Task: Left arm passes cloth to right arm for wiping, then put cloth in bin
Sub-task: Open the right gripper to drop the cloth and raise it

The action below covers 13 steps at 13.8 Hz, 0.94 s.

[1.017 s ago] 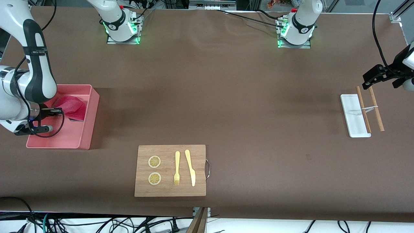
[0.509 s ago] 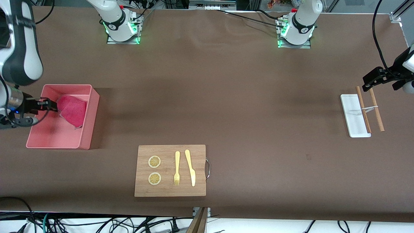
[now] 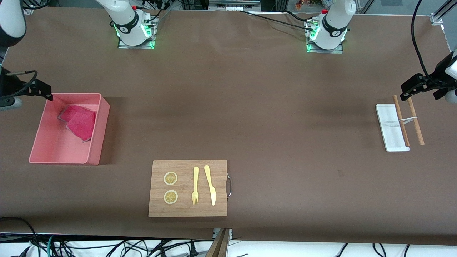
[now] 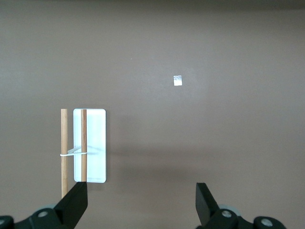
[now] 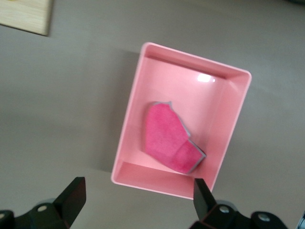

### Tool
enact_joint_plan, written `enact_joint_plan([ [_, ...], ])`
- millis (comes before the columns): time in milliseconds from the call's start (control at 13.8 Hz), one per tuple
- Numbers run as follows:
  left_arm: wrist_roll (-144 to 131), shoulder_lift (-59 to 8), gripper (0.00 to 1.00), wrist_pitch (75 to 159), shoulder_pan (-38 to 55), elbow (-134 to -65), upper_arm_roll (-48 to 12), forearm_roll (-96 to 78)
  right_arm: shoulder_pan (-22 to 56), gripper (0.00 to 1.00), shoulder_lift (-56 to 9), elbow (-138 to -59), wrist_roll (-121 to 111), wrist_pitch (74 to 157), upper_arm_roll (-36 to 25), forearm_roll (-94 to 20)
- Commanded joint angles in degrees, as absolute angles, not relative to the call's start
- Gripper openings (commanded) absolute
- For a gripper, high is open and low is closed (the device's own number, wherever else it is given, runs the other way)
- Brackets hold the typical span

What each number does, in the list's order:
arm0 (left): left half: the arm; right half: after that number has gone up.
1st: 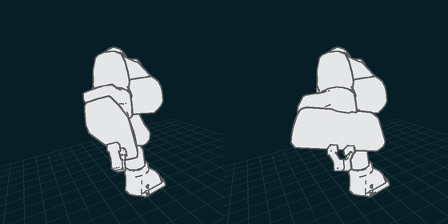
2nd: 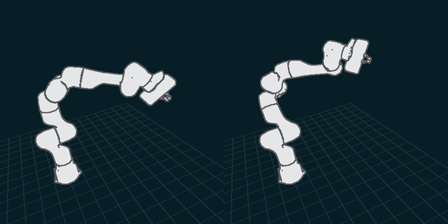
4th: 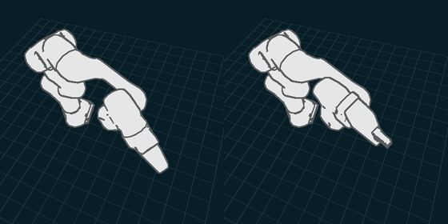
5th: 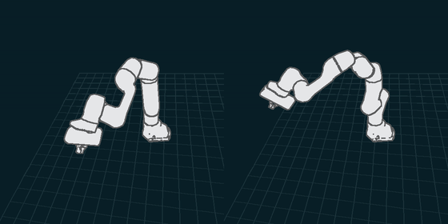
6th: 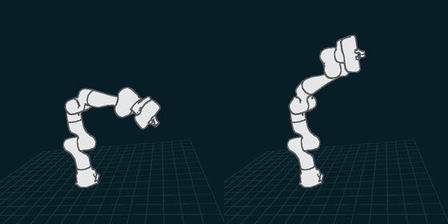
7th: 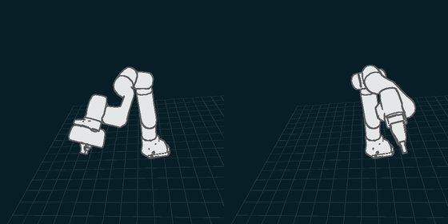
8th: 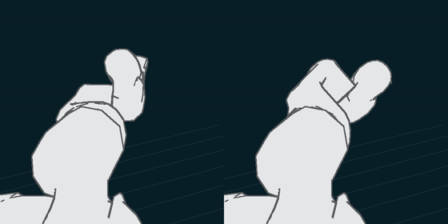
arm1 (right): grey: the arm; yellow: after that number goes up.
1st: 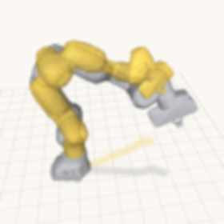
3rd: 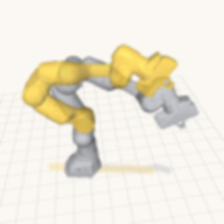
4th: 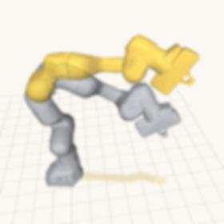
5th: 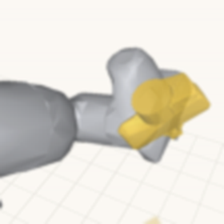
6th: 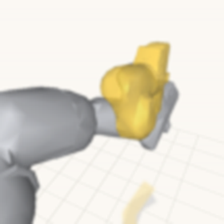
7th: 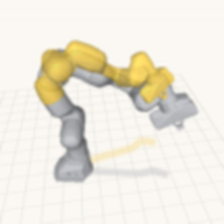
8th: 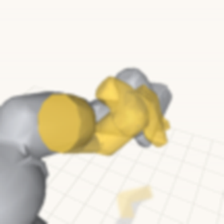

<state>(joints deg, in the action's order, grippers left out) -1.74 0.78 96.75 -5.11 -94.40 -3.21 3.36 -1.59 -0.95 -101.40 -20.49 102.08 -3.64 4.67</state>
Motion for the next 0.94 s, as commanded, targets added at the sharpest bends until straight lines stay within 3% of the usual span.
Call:
enact_joint_plan([
  [0,-0.7,-0.09,1.0,95.45,-5.01,-92.37,-3.08,2.29,-1.93,1.0,0.96,-99.33,-18.3,99.07,0.07,4.13],
  [218,-0.79,-0.09,1.0,95.45,-5.01,-92.37,-3.08,2.2,-1.93,1.0,0.88,-95.02,-1.54,93.0,2.62,3.61],
  [872,-0.79,-0.35,1.0,95.45,-5.01,-92.37,-3.08,2.2,-1.93,1.0,0.7,-91.93,-2.29,88.95,1.58,3.25],
])
